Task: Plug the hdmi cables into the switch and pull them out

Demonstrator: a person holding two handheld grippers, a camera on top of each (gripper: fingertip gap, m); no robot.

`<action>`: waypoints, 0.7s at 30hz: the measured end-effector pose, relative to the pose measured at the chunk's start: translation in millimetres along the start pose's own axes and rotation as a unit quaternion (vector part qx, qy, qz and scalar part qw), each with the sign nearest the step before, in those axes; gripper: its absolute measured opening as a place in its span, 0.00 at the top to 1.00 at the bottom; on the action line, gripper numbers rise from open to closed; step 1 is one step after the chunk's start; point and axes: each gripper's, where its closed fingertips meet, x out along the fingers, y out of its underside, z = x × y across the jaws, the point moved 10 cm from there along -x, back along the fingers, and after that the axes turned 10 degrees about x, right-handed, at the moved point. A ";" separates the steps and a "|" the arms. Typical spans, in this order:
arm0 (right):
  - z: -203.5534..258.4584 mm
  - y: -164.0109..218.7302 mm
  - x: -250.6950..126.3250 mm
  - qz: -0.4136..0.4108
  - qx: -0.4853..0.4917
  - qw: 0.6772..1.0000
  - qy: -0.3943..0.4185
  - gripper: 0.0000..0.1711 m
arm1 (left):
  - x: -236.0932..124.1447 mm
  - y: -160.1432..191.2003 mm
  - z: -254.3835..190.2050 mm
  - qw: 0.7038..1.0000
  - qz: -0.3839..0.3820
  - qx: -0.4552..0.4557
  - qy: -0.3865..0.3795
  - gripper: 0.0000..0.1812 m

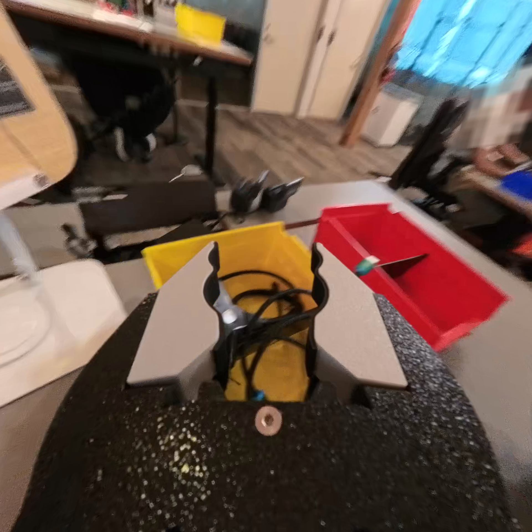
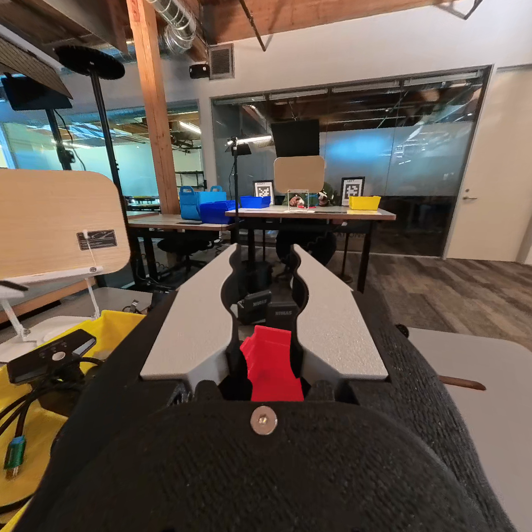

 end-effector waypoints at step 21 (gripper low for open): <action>-84.5 69.0 0.5 0.368 -0.084 0.910 0.168 0.69 | 16.8 69.6 27.0 0.932 0.345 0.020 -0.113 0.52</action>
